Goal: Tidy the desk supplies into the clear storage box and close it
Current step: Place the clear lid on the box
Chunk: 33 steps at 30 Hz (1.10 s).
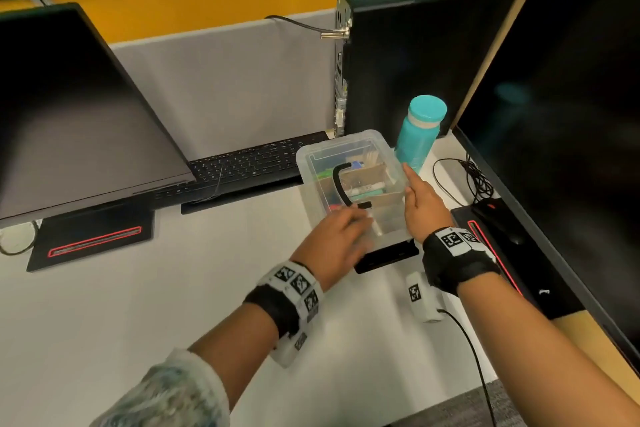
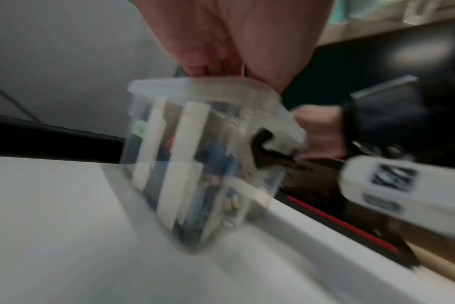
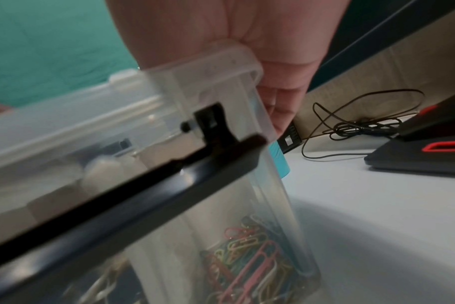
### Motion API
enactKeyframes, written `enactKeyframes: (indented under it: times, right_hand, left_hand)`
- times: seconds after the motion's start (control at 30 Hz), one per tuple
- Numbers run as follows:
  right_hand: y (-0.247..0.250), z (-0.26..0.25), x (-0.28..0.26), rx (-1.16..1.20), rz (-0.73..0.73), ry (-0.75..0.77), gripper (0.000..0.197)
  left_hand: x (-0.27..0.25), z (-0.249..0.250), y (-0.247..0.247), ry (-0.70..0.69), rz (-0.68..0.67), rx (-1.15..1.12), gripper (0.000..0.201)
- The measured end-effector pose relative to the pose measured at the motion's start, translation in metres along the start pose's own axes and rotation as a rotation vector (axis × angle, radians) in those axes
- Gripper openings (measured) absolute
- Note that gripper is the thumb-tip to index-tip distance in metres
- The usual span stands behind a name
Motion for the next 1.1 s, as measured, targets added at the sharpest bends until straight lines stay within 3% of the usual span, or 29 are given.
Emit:
enactKeyframes:
  times: [0.1,0.17,0.27,0.4,0.53,0.73,0.93,1.1]
  right_hand:
    - [-0.002,0.001,0.0,0.073,-0.051,0.058,0.048]
    - [-0.003,0.001,-0.001,0.15,-0.105,0.068,0.047]
    - [-0.004,0.003,-0.005,0.261,-0.198,0.062,0.047]
    - [-0.007,0.012,-0.005,0.289,-0.289,0.026,0.046]
    - [-0.008,0.011,-0.011,0.368,-0.329,-0.006,0.048]
    - [-0.005,0.007,-0.016,0.369,-0.291,-0.024,0.049]
    - [0.002,0.001,-0.022,0.249,-0.172,0.043,0.049]
    - [0.005,-0.003,-0.023,0.118,-0.181,0.061,0.052]
  left_hand:
    - [-0.018,0.016,-0.03,-0.116,-0.125,0.352,0.088]
    - [-0.02,0.019,-0.035,-0.125,-0.124,0.503,0.096]
    - [-0.016,0.024,-0.026,-0.148,0.03,0.534,0.078]
    - [-0.016,0.022,-0.024,-0.127,0.008,0.472,0.078]
    - [-0.016,0.017,-0.014,-0.076,0.072,0.323,0.051]
    - [-0.012,0.003,-0.008,0.101,0.163,-0.05,0.041]
    - [-0.01,0.004,-0.007,0.198,0.191,-0.095,0.031]
    - [-0.009,0.009,-0.007,0.23,0.161,-0.06,0.028]
Point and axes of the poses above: each hand's wrist, its own x-axis towards the middle knuckle, its own y-axis out of the back of the hand, z = x × y, the point moved 9 cm from there along x, towards the middle knuckle, and after that the axes turned 7 degrees about x, right-handed, at the moved point
